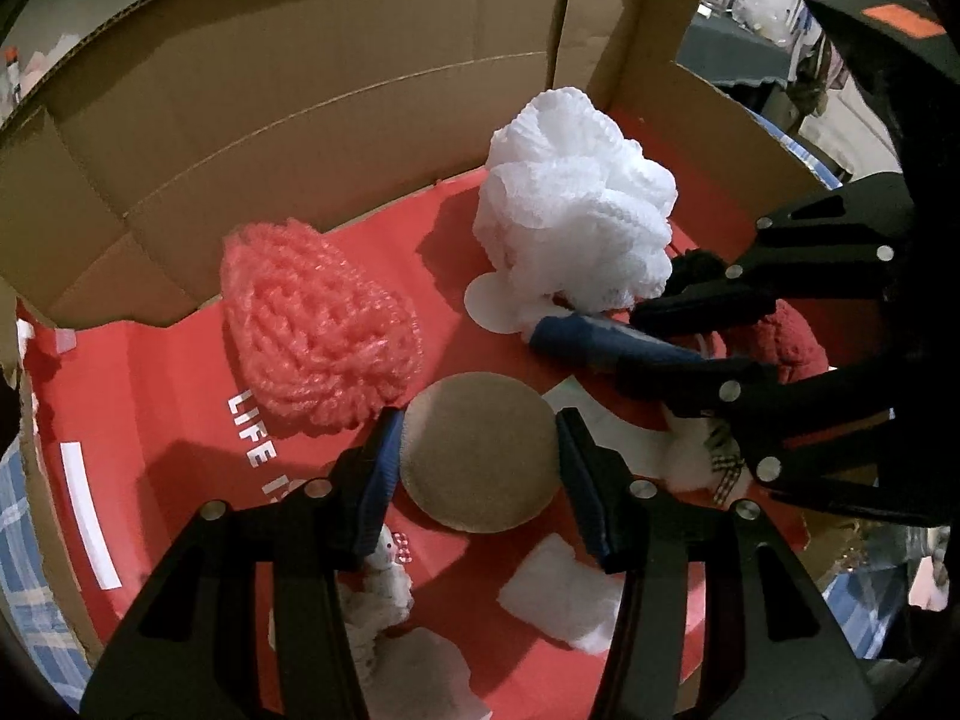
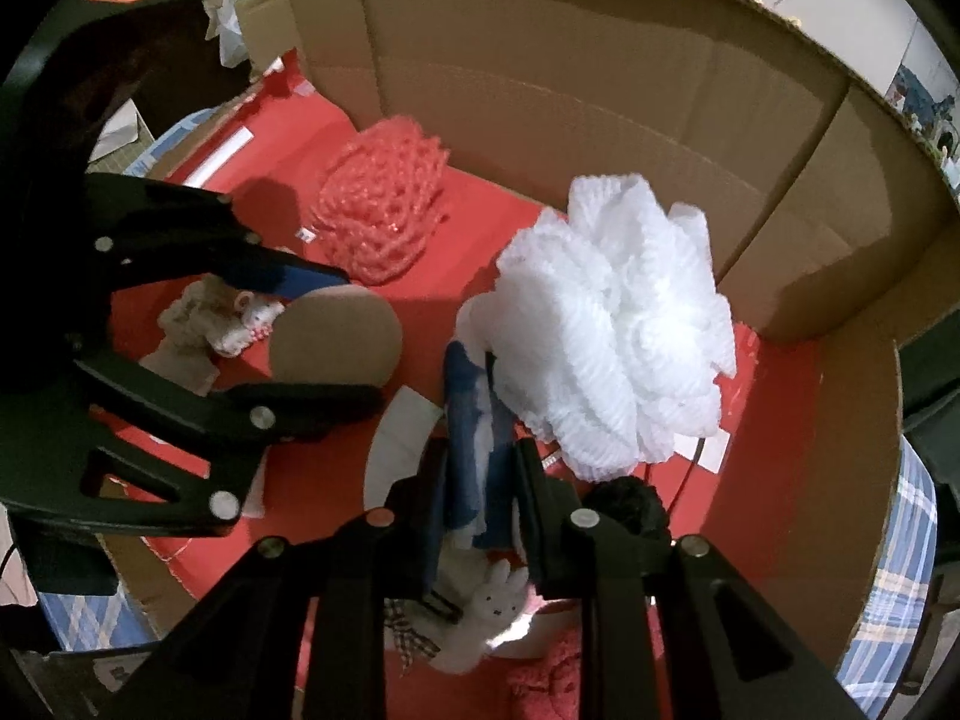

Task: Organize soft objects
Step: 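Lower the sponge and tube into the box and open both tools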

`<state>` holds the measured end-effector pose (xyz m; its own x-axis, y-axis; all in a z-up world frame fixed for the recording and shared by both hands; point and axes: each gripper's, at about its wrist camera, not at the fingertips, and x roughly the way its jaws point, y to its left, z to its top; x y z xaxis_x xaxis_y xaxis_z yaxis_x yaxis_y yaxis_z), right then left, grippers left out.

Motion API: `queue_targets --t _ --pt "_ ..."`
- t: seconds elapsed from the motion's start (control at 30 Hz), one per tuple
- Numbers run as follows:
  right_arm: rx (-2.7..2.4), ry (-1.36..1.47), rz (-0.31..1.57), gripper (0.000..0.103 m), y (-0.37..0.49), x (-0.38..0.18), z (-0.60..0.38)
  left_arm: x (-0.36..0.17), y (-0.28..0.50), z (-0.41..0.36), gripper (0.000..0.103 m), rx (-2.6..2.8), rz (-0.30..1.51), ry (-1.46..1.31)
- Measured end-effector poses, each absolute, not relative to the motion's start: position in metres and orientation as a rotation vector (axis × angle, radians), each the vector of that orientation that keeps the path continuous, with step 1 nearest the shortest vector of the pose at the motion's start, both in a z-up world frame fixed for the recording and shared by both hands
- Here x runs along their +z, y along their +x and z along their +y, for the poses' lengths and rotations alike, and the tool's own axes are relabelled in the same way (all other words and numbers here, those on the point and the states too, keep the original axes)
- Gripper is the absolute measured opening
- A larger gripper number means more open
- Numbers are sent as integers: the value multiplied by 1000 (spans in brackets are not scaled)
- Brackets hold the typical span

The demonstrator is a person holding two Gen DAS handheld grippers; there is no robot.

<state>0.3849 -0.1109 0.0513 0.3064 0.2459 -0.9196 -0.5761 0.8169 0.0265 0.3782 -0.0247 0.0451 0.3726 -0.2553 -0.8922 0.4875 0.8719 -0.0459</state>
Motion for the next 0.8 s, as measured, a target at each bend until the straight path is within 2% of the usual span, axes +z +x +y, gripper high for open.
queue_targets --t 0.13,0.2,0.3,0.43,0.53,0.6,0.8 --pt "557 -337 1135 26 386 51 -111 45 375 -24 54 -480 1081 239" --pt "556 -331 1132 31 386 53 -110 47 373 -22 61 -487 1076 227" --pt "558 -331 1120 44 384 57 -112 53 368 -18 71 -494 1058 216" --pt "547 -330 1102 50 378 65 -116 61 363 -14 71 -482 1043 206" --pt "532 -303 1075 64 370 78 -124 67 359 -9 71 -471 1044 173" --pt "516 -293 1046 72 361 90 -129 75 351 -5 77 -458 1026 151" --pt "462 -243 957 88 324 135 -153 108 318 8 83 -431 950 76"
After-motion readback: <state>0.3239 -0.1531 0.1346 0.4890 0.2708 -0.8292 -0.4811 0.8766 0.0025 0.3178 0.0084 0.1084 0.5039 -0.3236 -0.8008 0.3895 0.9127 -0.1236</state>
